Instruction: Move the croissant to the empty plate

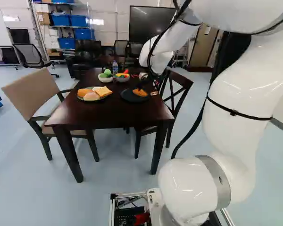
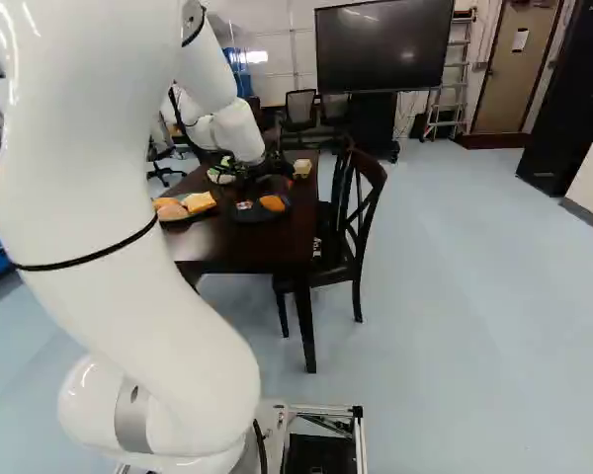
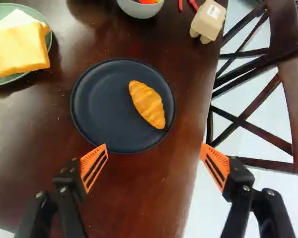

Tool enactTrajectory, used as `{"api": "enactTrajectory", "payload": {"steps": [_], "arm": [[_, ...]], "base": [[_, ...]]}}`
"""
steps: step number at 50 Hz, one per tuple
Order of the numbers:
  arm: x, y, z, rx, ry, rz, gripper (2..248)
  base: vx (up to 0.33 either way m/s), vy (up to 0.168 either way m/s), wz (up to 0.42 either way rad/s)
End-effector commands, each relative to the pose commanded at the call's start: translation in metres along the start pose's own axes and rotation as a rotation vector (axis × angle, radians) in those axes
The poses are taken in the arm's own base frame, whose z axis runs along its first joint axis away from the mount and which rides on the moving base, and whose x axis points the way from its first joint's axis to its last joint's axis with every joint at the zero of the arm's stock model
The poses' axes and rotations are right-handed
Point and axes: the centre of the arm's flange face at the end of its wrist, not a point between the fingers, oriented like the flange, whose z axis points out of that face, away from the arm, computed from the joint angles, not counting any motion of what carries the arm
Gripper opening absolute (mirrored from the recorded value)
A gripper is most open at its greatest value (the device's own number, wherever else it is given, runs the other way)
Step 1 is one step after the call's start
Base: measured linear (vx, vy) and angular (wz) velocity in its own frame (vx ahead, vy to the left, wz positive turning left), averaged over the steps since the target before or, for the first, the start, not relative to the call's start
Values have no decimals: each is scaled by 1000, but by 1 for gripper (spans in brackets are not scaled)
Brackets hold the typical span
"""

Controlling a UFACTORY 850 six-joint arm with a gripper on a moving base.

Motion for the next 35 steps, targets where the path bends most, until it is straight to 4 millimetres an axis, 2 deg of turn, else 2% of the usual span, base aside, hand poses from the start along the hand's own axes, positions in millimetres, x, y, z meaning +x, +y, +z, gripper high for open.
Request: {"api": "enactTrajectory", "payload": {"steps": [35], "arm": [[-111, -33, -23, -85, 229, 171, 247]], "base": [[0, 0, 0]]}}
